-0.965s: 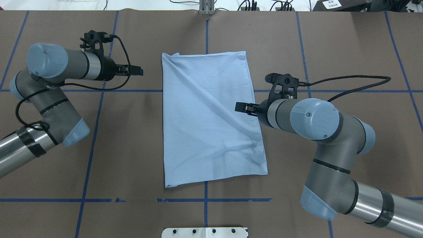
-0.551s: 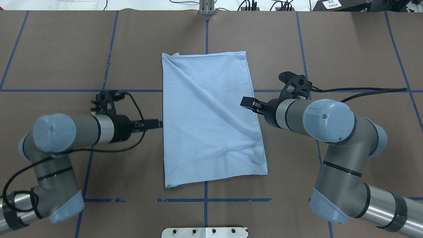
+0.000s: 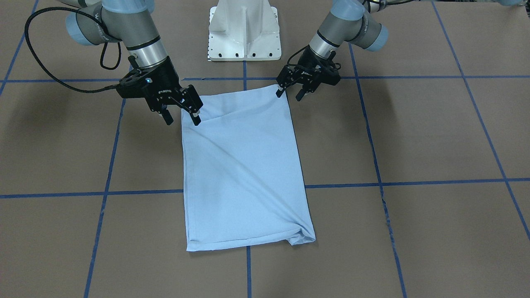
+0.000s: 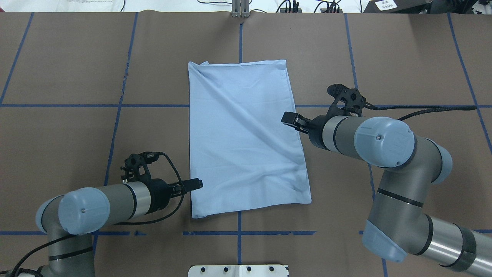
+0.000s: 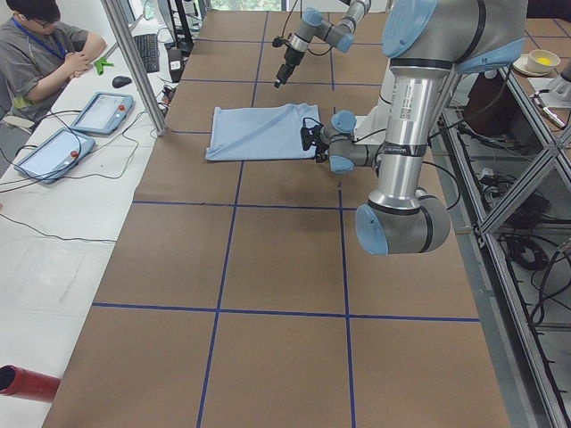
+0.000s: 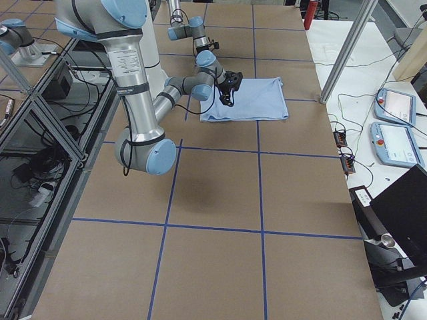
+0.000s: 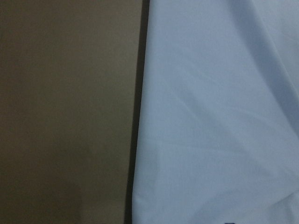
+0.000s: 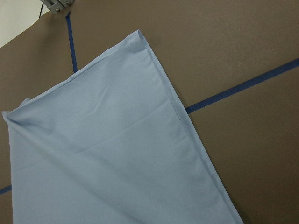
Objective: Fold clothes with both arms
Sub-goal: 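Grasp the near corner with the left gripper while the right gripper approaches another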
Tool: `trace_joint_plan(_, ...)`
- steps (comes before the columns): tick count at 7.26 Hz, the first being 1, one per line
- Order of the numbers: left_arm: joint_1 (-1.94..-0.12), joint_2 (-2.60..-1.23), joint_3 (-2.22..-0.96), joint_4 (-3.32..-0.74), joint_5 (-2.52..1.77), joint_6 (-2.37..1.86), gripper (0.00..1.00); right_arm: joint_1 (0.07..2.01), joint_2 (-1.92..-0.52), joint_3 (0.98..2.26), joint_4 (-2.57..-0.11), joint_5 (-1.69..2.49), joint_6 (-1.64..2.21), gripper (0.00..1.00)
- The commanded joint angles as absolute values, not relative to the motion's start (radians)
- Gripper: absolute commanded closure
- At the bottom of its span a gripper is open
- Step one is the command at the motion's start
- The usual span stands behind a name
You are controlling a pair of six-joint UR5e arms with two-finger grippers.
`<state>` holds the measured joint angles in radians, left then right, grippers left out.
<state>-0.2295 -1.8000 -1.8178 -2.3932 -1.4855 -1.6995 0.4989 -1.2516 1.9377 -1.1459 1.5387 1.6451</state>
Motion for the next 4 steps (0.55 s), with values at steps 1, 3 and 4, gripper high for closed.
trace_joint_plan(1,-0.193,-1.816,-1.807,-2.391,-1.451,-1.778,0.22,0.499,-1.252,1.937,-1.146,1.539,1.646,0.0)
trace_joint_plan(3,-0.173,-1.821,-1.802,-2.39,-1.433,-1.779,0.22,0.499,-1.25,1.936,-1.146,1.537,1.646,0.0)
trace_joint_plan(4,-0.172,-1.819,-1.795,-2.39,-1.433,-1.779,0.22,0.499,-1.25,1.936,-1.146,1.537,1.646,0.0)
